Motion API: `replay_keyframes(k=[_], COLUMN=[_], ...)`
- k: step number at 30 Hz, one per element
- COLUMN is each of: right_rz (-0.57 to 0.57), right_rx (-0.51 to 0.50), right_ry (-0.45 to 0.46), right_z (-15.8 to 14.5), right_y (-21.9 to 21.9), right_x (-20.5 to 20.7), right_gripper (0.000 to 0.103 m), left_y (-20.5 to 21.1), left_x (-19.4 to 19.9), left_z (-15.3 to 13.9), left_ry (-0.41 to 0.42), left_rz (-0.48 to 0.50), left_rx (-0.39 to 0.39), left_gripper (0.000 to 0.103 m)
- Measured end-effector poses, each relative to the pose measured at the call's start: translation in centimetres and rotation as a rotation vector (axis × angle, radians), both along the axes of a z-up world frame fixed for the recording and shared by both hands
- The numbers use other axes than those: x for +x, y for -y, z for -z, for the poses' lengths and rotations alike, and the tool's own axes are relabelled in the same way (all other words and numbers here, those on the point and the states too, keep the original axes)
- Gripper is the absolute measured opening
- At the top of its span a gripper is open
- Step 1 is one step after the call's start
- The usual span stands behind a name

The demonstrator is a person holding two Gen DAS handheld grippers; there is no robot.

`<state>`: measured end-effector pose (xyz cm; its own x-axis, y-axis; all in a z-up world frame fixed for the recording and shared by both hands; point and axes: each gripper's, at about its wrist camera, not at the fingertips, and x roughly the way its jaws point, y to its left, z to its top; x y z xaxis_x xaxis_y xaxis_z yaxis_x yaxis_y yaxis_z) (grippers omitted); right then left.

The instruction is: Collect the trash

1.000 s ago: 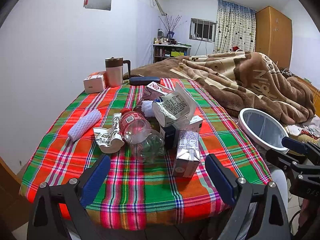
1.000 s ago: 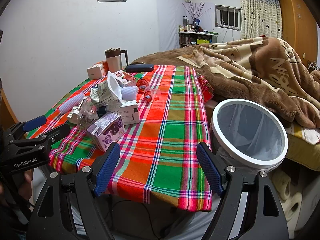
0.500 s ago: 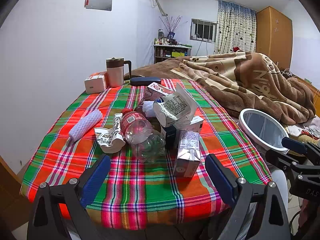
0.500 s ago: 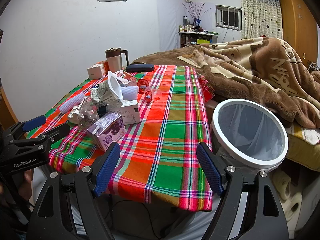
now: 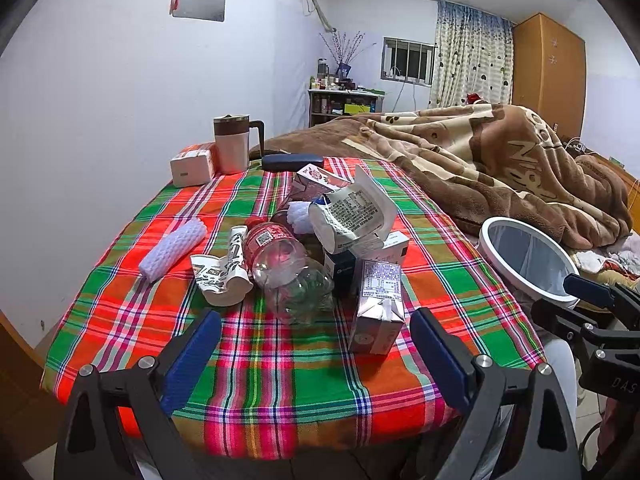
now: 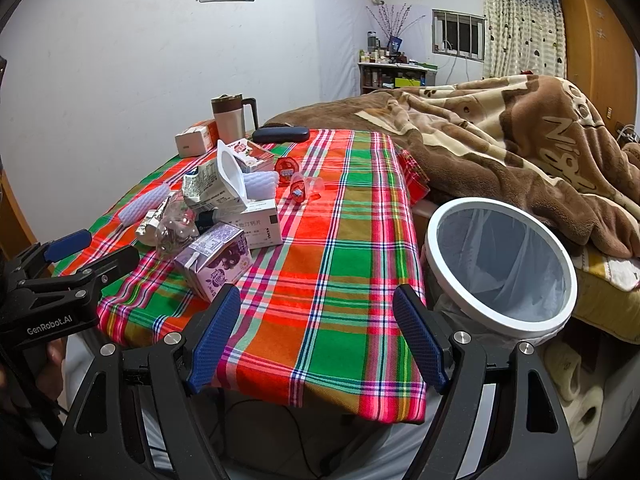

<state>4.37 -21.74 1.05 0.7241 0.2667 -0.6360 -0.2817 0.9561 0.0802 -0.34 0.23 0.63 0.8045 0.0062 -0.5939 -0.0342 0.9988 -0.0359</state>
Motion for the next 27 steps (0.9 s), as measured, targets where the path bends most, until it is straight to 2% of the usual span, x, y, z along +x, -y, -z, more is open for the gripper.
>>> replay_keyframes(k=[20,27], right_rz=[-0.008,-0.026], right_rx=[0.002,0.013], right_ry=[-0.004,-0.025], right_z=[0.3,0.6], right_y=[-0.7,-0.9], right_x=[0.1,0.8], right_gripper=[0.080,0.080], left_y=[-1.9,-2.3], left_x=[0.3,1.3], left_z=[-1.1,0.3], left_ry=[0.002,-0.017], left_rz=[-0.010,-0.025], left_rx=[0.001,0.001], left_gripper=[0.096,0.096])
